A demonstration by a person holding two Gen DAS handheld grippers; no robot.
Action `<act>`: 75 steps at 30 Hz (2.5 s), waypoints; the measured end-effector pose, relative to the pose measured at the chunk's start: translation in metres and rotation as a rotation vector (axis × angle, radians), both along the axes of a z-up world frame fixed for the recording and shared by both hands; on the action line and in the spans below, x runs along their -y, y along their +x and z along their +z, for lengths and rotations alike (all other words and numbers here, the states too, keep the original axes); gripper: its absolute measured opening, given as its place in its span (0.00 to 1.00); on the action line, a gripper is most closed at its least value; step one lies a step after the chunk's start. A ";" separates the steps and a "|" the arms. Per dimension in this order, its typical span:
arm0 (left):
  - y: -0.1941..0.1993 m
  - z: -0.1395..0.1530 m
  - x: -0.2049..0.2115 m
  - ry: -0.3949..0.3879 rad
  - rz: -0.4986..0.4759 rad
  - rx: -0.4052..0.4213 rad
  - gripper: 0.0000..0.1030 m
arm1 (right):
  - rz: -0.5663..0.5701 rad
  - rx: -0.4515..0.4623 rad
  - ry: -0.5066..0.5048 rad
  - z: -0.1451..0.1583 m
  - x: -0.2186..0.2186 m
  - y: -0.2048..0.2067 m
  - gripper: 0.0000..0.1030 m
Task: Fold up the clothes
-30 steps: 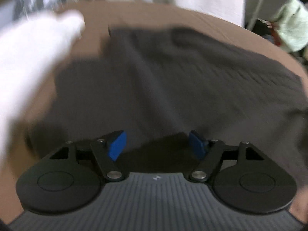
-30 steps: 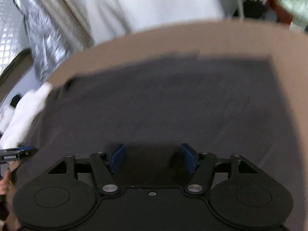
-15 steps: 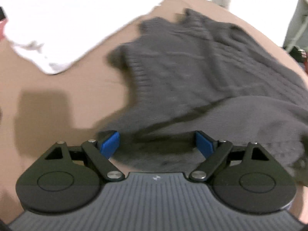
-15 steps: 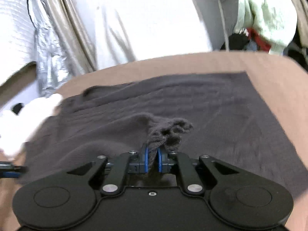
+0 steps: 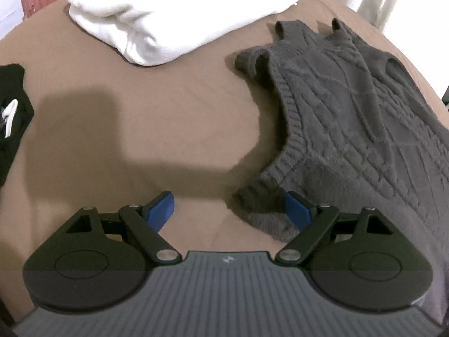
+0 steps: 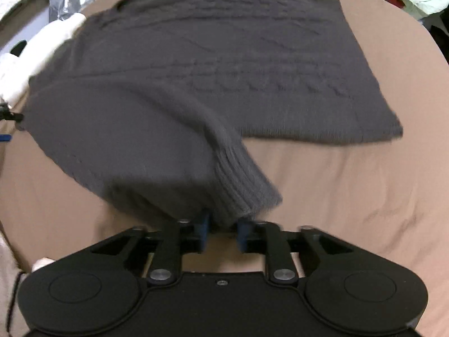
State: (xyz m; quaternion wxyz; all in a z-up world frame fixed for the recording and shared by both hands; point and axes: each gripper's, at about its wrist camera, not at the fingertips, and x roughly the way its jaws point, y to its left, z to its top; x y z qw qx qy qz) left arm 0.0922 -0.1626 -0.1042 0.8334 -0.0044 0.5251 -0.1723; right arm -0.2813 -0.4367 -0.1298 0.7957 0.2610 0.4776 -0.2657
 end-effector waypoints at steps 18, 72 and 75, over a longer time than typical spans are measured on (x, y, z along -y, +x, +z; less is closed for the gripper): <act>-0.038 0.055 -0.025 -0.051 0.089 0.271 0.01 | 0.080 0.557 0.311 0.015 -0.007 -0.060 0.06; -0.129 0.043 0.056 0.066 -0.289 0.391 0.75 | -0.387 0.281 -0.445 0.005 0.020 -0.085 0.52; -0.112 0.041 0.037 0.065 -0.175 0.341 0.79 | -0.262 0.362 -0.425 0.028 0.000 -0.088 0.52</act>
